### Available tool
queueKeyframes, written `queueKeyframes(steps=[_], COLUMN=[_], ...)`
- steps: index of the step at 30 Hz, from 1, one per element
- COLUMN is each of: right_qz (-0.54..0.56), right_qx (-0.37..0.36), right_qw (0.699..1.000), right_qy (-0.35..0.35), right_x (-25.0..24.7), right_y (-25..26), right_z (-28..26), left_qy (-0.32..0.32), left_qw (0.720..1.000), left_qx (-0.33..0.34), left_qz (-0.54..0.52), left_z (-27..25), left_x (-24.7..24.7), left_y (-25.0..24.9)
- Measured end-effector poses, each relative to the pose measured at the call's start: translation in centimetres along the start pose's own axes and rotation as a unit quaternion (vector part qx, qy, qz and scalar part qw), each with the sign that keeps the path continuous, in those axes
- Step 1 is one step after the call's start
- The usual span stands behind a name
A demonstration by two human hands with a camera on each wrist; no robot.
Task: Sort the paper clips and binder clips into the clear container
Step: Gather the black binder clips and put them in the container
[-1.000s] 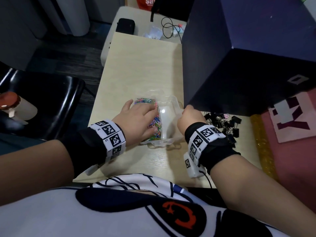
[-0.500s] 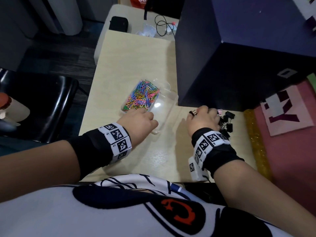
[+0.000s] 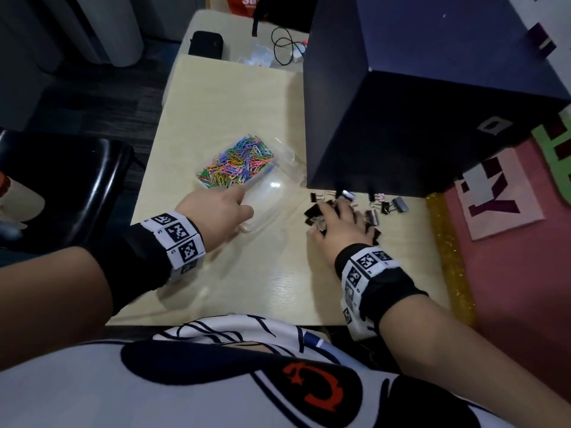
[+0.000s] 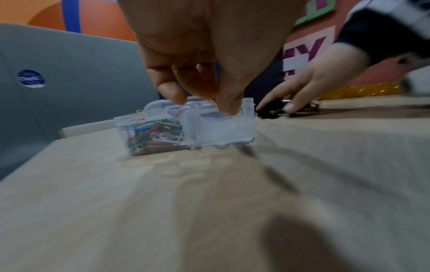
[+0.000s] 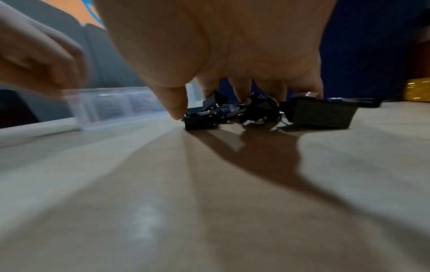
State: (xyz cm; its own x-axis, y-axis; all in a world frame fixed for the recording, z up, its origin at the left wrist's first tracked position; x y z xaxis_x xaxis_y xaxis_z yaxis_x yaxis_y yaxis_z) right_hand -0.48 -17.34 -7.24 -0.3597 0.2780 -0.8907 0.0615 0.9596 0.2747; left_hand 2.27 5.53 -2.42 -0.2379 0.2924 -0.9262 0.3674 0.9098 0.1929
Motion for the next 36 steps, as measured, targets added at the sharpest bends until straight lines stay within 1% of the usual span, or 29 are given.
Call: queueKeyframes(steps=[4, 5, 7, 9, 11, 13, 15, 16, 18, 23, 26, 28, 31, 36], right_qz=[0.009, 0.023, 0.047, 0.067, 0.076, 0.076, 0.089, 0.093, 0.081, 0.06, 0.039, 0.04, 0.06, 0.104], right_qx=[-0.1, -0.113, -0.115, -0.073, 0.006, 0.083, 0.115, 0.113, 0.079, -0.022, -0.059, -0.074, -0.1, -0.1], right_qw=[0.995, 0.993, 0.991, 0.99, 0.99, 0.986, 0.986, 0.987, 0.993, 0.997, 0.995, 0.994, 0.993, 0.99], right_qy=[0.011, 0.001, -0.049, -0.102, -0.122, -0.119, -0.085, -0.063, -0.029, 0.041, 0.077, 0.067, 0.023, -0.004], right_x=[0.8, 0.7, -0.1, -1.1, -2.0, -2.8, -3.3, -3.4, -3.4, -2.7, -2.3, -2.1, -1.7, -1.9], right_y=[1.8, 1.9, 1.4, 0.0, -2.1, -4.3, -5.6, -5.8, -5.5, -3.2, -2.0, -1.7, -1.7, -1.7], right_z=[-1.3, -1.5, -1.5, -1.0, -0.4, 0.0, 0.1, 0.0, -0.3, -1.2, -1.5, -1.4, -1.3, -0.6], left_qy=[-0.011, -0.014, -0.04, -0.08, -0.098, -0.072, -0.02, 0.006, 0.042, 0.044, 0.05, 0.048, 0.04, 0.044], left_qw=[0.998, 0.997, 0.992, 0.985, 0.983, 0.986, 0.993, 0.995, 0.996, 0.997, 0.997, 0.997, 0.996, 0.992], left_qx=[-0.049, -0.065, -0.084, -0.072, -0.021, 0.025, 0.041, 0.042, 0.038, 0.017, -0.008, -0.02, -0.023, -0.015], left_qz=[-0.033, -0.044, -0.088, -0.136, -0.157, -0.146, -0.113, -0.092, -0.062, -0.053, -0.059, -0.062, -0.074, -0.116], left_z=[0.3, 0.5, 0.6, 0.5, 0.3, 0.1, 0.3, 0.4, 0.6, 1.3, 1.6, 1.8, 1.7, 1.4], left_x=[0.1, 0.2, 0.1, -0.3, -0.6, -0.6, -0.1, 0.2, 1.0, 2.5, 2.8, 2.9, 2.8, 2.1], left_y=[1.2, 1.2, 0.8, -0.5, -2.4, -4.6, -6.4, -7.1, -7.8, -7.4, -7.1, -7.0, -7.0, -6.7])
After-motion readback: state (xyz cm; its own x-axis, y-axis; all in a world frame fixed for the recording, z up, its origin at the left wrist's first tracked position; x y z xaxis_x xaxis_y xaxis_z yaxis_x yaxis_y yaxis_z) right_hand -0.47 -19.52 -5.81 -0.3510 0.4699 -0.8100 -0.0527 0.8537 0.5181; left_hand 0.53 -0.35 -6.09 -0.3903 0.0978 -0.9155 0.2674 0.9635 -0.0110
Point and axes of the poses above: each hand's wrist, its own z-axis towards the middle knuckle, its own x-axis out of the palm, y = z × x, the point moved 1 cm from there along z, towards the middle knuckle, and after that the axes turned 14 degrees about -x, right-handed, at the moved point
